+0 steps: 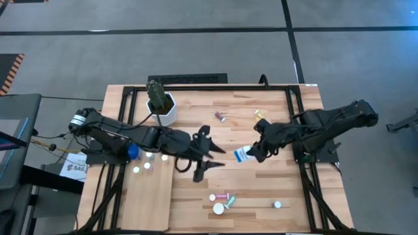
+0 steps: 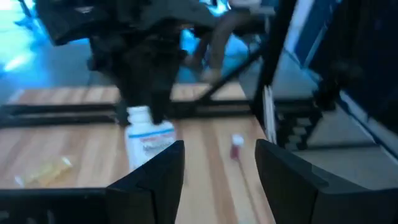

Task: Pick and place medicine bottles onto shelf by color
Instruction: Put the white pill bottle on the shelf

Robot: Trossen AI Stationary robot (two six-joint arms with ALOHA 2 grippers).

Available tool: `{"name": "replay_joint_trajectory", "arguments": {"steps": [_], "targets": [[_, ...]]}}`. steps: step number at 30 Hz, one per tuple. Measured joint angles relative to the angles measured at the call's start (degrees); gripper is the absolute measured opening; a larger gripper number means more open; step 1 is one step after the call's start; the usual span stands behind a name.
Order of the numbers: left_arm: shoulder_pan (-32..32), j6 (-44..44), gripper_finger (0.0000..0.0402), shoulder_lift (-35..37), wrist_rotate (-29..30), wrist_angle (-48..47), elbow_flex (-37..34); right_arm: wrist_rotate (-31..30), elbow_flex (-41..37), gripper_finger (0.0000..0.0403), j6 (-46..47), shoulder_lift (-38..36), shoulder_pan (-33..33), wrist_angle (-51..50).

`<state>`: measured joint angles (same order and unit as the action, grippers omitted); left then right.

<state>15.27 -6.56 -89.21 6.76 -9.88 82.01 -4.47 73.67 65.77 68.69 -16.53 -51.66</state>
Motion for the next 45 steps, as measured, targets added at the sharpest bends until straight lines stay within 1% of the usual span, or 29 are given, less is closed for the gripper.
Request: {"name": "replay_joint_trajectory", "arguments": {"steps": [1,5,9,14,17,19,21,23,27,30,32,34,37,39,45], "targets": [[-0.4,-1.0,0.0187,0.0,1.1,1.3,-0.4,0.0,1.1,0.0184,-1.2,0.0,0.3,-0.1],[-2.2,-4.7,0.0203,0.0,4.5,1.5,-0.7,0.6,4.6,0.0197,-5.2,0.0,1.2,-0.2],[-3.4,-4.4,0.0232,0.0,6.6,1.6,-0.7,2.4,6.6,0.0197,-8.9,0.0,2.4,-0.2],[-5.0,-4.9,0.0273,-0.9,6.3,2.4,-0.6,5.7,7.4,0.019,-14.7,0.0,4.6,-0.1],[-6.1,-4.1,0.0285,-2.5,4.0,4.5,-0.5,7.0,7.6,0.0191,-17.8,0.0,6.1,0.0],[-6.7,-4.6,0.0288,-3.3,1.4,3.5,-0.7,8.4,7.6,0.0193,-19.4,0.0,7.2,-0.1],[-7.2,-4.1,0.0288,-4.8,-0.5,4.6,-0.3,9.6,7.7,0.0194,-21.1,0.4,8.2,0.0],[-7.5,-3.6,0.0287,-4.9,0.1,3.7,-0.5,10.9,7.6,0.0195,-22.6,0.7,8.9,0.0],[-8.9,-4.0,0.0286,-5.3,0.4,5.3,-0.4,13.4,7.7,0.0195,-26.1,2.2,10.1,0.1],[-10.1,-4.8,0.0286,-6.2,-3.4,7.2,-0.4,14.1,7.6,0.0195,-29.2,3.7,10.9,-0.1],[-10.7,-5.9,0.0286,-6.7,-6.7,7.2,-0.4,15.2,7.9,0.0195,-31.2,4.9,11.3,1.8],[-11.0,-6.9,0.0286,-7.8,-8.4,7.2,-0.4,15.9,8.3,0.0195,-33.2,6.0,11.6,0.9],[-11.2,-8.1,0.0286,-8.7,-11.1,5.6,-0.4,16.4,11.0,0.0195,-36.9,8.7,11.7,0.2],[-11.1,-8.2,0.0286,-9.7,-12.6,7.4,-0.1,16.5,13.3,0.0195,-39.3,10.0,11.7,-1.0],[-11.2,-9.2,0.0286,-10.2,-12.5,6.4,-0.4,16.5,20.5,0.0195,-44.7,14.9,11.7,-6.9]]}}
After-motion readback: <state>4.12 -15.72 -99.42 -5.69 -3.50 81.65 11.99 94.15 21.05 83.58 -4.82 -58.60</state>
